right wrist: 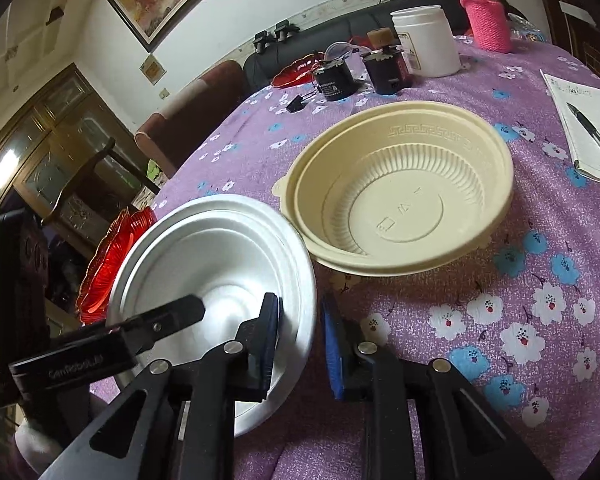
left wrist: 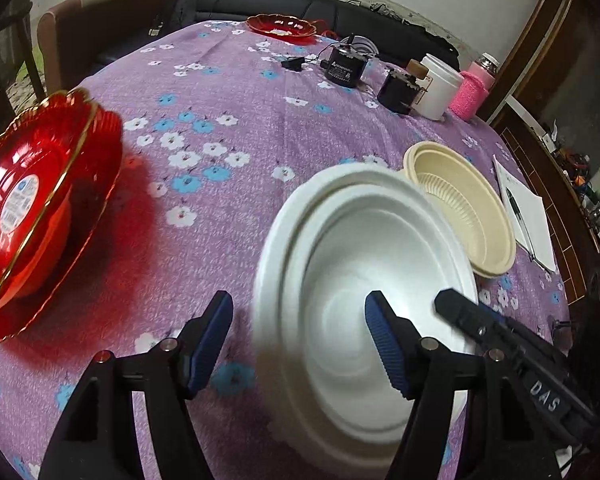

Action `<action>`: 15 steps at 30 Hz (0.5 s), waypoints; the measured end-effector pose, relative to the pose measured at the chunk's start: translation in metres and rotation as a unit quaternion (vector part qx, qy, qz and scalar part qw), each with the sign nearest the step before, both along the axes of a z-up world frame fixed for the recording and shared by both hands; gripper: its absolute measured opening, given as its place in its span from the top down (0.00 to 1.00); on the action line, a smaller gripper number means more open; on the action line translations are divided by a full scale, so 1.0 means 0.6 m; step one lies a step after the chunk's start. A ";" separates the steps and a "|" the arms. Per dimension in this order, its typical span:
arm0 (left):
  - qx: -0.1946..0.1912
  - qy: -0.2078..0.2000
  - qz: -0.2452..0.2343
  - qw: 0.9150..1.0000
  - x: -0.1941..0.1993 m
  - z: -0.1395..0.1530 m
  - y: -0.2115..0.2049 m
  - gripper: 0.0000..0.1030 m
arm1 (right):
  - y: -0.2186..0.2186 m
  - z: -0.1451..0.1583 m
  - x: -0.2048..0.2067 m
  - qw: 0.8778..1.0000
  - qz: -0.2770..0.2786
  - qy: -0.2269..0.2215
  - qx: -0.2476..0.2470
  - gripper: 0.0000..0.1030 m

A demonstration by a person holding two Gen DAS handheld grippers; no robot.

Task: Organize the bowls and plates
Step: 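Carry the white bowls with both grippers toward the red plate stack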

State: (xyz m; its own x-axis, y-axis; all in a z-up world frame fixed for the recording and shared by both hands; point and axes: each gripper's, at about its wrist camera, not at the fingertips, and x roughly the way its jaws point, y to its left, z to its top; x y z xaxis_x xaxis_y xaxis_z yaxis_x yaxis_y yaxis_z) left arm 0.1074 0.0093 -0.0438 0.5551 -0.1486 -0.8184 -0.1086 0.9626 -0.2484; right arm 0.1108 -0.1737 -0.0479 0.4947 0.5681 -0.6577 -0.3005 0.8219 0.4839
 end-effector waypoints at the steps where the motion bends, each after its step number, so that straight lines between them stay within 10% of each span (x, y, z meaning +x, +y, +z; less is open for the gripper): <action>1: 0.001 -0.001 -0.001 1.000 0.002 0.000 -0.002 0.34 | 0.000 0.000 0.000 1.000 0.000 0.000 0.000 0.77; 6: 0.011 -0.005 -0.010 1.000 0.005 -0.003 -0.017 0.35 | 0.002 -0.003 -0.001 1.000 0.001 0.001 -0.002 0.77; 15: 0.055 -0.028 -0.016 0.998 -0.007 0.012 -0.024 0.75 | 0.016 -0.009 -0.007 1.000 0.003 -0.003 -0.026 0.78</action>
State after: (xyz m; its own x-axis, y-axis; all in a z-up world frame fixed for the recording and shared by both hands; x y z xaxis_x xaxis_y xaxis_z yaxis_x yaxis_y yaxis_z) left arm 0.1031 -0.0048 -0.0367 0.5972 -0.0781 -0.7983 -0.0660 0.9871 -0.1459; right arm 0.1068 -0.1639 -0.0530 0.4953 0.5366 -0.6832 -0.3086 0.8438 0.4390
